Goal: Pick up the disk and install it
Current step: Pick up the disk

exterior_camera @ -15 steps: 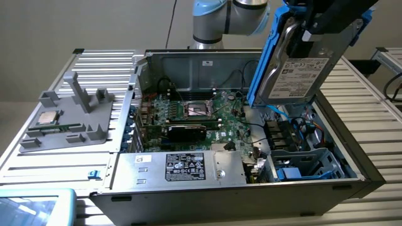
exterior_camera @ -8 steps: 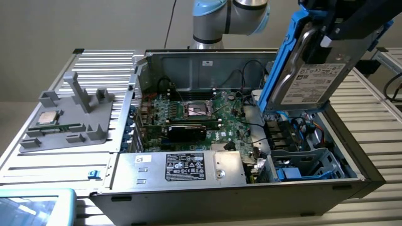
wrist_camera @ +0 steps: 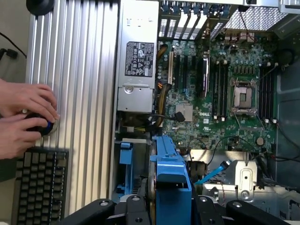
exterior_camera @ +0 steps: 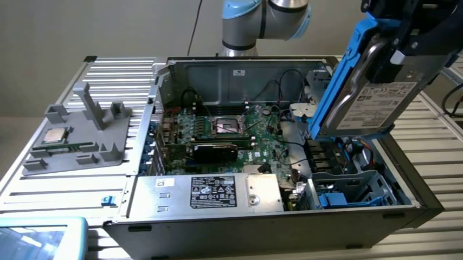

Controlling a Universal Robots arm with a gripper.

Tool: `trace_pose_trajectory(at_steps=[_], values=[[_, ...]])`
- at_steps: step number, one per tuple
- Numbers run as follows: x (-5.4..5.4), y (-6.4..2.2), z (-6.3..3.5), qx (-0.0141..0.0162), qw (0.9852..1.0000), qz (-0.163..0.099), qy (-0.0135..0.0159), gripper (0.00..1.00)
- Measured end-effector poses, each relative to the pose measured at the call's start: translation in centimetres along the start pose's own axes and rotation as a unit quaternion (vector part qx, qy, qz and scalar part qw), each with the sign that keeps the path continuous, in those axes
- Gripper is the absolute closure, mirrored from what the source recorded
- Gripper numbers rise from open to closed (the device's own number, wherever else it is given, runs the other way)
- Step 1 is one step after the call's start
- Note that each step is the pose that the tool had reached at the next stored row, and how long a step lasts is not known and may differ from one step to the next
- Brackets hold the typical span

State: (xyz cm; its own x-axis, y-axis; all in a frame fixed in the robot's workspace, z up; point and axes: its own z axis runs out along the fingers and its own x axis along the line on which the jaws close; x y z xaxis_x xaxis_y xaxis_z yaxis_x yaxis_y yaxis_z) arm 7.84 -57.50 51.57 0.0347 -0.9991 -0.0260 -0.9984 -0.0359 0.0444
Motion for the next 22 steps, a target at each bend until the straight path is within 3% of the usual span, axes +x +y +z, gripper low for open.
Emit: trace_pose_trajectory(at_steps=[6, 22], values=[[1.3, -0.59, -0.06, 0.0, 1.0, 0.0, -0.0003, 0.63], [2.7, -1.96, -0.15, 0.0001, 1.0, 0.002, -0.0004, 0.63]])
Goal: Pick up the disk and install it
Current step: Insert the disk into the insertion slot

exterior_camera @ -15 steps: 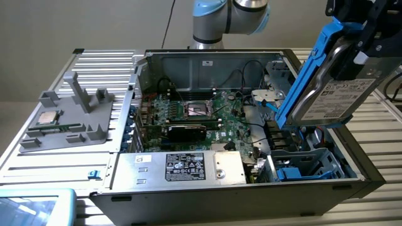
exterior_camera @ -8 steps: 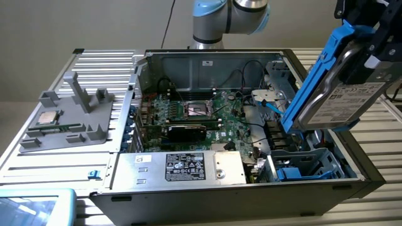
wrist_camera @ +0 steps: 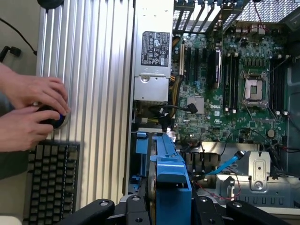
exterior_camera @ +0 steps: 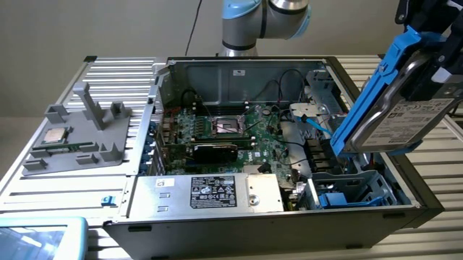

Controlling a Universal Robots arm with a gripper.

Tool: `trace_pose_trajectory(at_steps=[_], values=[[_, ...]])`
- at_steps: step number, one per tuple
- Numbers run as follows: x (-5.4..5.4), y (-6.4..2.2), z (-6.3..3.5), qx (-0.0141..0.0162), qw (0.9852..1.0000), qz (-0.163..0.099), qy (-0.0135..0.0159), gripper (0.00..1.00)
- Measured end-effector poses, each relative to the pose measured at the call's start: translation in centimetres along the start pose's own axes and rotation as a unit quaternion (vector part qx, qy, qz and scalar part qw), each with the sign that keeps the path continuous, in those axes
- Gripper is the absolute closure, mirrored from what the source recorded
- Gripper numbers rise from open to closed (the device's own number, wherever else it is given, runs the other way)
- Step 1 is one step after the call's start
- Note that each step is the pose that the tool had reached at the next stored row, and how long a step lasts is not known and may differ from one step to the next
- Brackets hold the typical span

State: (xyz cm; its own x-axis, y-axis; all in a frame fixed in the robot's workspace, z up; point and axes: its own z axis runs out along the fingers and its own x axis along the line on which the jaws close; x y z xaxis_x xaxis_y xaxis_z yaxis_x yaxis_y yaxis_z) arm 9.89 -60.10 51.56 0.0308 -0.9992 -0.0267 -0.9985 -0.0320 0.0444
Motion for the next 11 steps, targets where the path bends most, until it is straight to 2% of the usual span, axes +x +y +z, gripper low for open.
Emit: trace_pose_trajectory(at_steps=[11], values=[[0.05, -0.04, 0.0, 0.0, 1.0, 0.001, -0.0001, 0.63]])
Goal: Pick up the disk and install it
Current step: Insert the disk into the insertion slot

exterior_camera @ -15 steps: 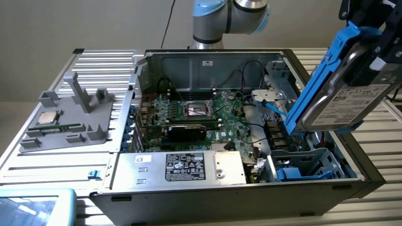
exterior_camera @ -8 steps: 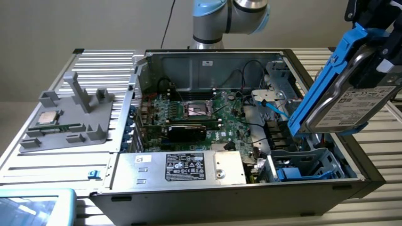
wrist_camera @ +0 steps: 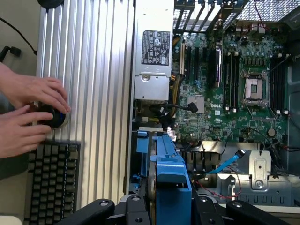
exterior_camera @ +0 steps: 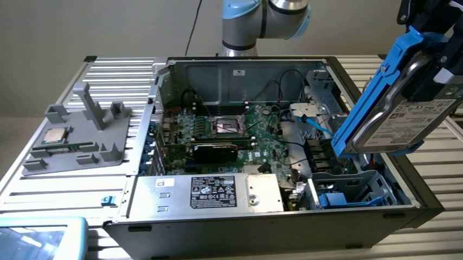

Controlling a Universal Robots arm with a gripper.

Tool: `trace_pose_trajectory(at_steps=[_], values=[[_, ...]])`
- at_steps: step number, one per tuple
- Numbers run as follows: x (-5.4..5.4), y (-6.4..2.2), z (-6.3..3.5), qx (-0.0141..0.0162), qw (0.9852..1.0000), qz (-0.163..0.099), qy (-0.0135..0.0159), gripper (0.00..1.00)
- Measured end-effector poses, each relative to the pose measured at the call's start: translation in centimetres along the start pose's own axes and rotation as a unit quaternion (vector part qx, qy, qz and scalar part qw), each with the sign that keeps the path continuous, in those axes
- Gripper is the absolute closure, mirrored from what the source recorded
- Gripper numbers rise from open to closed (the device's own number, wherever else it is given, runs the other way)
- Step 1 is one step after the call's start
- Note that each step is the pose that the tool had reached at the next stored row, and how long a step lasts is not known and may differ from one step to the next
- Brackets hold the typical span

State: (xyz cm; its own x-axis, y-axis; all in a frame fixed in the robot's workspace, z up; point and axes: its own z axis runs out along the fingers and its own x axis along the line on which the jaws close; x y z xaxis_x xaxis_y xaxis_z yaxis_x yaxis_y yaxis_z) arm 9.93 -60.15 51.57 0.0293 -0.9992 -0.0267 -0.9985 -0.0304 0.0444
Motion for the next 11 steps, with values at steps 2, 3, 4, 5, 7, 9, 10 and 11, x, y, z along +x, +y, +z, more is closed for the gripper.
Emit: trace_pose_trajectory(at_steps=[2, 3, 4, 5, 7, 9, 10, 11], values=[[0.0, 0.0, 0.0, 0.0, 1.0, 0.0, 0.0, 0.63], [0.0, 0.0, 0.02, 0.0, 1.0, 0.0, 0.0, 0.63], [0.01, 0.0, 0.07, 0.0001, 1.0, 0.0, 0.0, 0.63], [0.01, -0.01, 0.16, 0.0002, 1.0, 0.0, -0.0001, 0.63], [0.01, -0.02, 0.37, 0.0003, 1.0, 0.0, 0.0001, 0.63], [0.02, -0.03, 0.65, 0.0008, 1.0, 0.0, 0.0, 0.63], [0.02, -0.03, 0.81, 0.0016, 1.0, 0.001, 0.0001, 0.63], [0.03, -0.02, 0.98, 0.0024, 1.0, 0.001, 0.0, 0.63]])
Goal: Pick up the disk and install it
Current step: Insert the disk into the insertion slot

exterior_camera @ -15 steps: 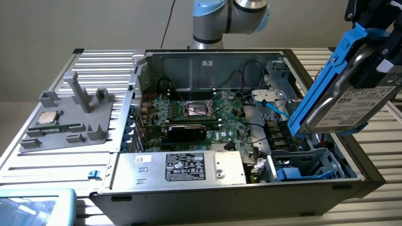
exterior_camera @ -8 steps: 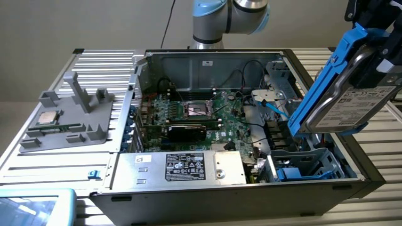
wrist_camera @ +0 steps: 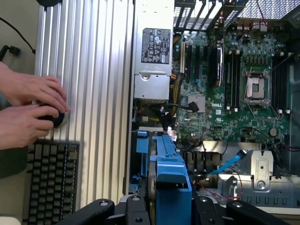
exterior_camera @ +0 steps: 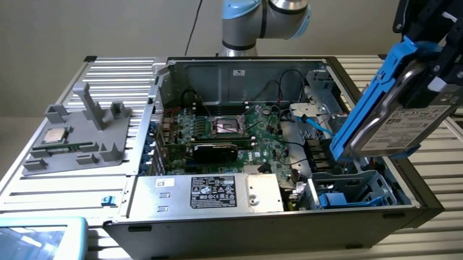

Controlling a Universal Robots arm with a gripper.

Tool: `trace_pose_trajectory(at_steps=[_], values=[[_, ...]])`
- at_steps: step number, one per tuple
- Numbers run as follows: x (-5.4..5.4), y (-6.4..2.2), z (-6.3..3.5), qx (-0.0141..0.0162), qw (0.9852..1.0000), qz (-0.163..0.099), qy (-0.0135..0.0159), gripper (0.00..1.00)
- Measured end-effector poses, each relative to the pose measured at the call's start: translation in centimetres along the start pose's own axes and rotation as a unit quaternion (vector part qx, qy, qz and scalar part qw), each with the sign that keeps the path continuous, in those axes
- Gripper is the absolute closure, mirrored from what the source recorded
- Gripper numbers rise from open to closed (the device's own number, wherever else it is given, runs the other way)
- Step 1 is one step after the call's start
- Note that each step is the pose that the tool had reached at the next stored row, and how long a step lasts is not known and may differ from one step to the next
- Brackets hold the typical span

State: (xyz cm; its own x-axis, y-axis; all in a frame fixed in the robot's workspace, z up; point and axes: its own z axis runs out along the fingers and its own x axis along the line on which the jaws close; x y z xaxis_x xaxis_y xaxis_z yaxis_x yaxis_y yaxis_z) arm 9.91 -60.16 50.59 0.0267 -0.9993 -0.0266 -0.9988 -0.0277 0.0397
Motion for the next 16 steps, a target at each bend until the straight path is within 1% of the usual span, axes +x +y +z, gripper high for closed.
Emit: trace_pose_trajectory(at_steps=[2, 9, 13, 16], values=[[0.0, 0.0, 0.32, 0.0009, 1.0, 0.001, 0.0, 0.63], [0.0, 0.0, 1.44, 0.0017, 1.0, 0.005, 0.0015, 0.63], [0.0, -0.01, 1.97, 0.0036, 1.0, 0.006, 0.0019, 0.63], [0.1, -0.02, 2.2, 0.0045, 1.0, 0.006, 0.0021, 0.63]])
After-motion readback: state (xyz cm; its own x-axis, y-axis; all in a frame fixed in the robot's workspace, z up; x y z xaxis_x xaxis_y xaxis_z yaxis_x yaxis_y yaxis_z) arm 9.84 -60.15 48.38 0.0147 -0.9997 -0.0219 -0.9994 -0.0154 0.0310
